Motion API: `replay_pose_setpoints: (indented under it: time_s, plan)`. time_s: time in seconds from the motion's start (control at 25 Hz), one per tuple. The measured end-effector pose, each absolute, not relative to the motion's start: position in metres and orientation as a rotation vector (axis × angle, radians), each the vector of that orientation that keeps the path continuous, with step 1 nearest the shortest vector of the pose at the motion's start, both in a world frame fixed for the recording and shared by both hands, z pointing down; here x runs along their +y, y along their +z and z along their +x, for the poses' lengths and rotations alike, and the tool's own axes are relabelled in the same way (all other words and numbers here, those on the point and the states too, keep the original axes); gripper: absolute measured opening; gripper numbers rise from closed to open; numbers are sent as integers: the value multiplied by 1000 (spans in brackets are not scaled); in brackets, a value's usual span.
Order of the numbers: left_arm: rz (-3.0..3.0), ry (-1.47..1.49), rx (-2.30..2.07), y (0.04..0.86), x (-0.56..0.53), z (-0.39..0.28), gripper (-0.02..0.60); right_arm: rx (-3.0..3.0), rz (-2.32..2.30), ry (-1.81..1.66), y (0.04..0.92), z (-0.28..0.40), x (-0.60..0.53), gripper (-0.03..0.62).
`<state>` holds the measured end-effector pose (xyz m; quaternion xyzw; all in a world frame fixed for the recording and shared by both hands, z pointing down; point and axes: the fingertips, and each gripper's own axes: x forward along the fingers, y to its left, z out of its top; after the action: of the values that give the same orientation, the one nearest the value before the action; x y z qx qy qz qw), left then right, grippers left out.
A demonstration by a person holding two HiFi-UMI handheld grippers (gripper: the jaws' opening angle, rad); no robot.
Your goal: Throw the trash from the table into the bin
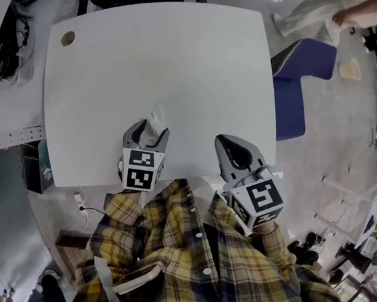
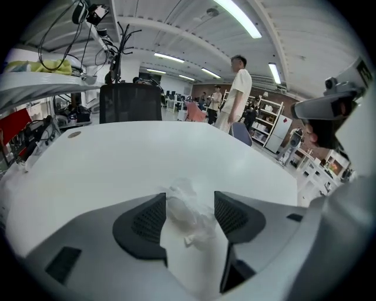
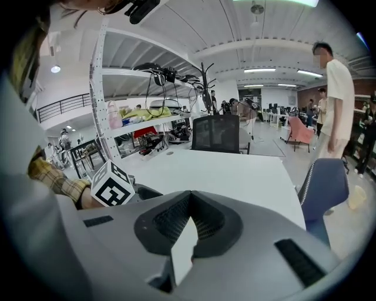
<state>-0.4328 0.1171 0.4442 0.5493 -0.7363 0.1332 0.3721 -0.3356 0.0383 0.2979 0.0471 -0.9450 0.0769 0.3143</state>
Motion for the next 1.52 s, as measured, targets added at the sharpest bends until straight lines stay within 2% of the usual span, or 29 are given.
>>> replay_pose_setpoints:
  time_s: [0.16,0.24,0.32,0.4,0.48,0.68,1.08,1.36,1.52]
  plan:
    - [1390,380,-1874,450,123,-429,232,-2484,138,222,299,-331,38,-2]
    - [1387,400,-1882,449,124,-430,146,-2492,148,223,297,-331,36,-2]
    - [1383,412,-1884,449,125,-431,88,-2515,152,216,295,-333,34,-2]
    - [1378,410,-1886,449,125,-432,45,-2525,152,213,294,-335,33,-2]
    - [1381,400,-1885,447,124,-433,31,-2518,153,216,294,-334,34,-2]
    - [1389,313,-1886,431,122,-436,23,-2514,154,222,291,-336,37,-2]
    - [1531,329,-1873,375,114,-431,20,-2602,230,208,264,-341,37,-2]
    - [1726,373,-1748,342,99,-408,20,-2620,376,228,259,-338,30,-2]
    - [1853,401,-1631,335,80,-381,20,-2596,542,278,259,-310,20,-2]
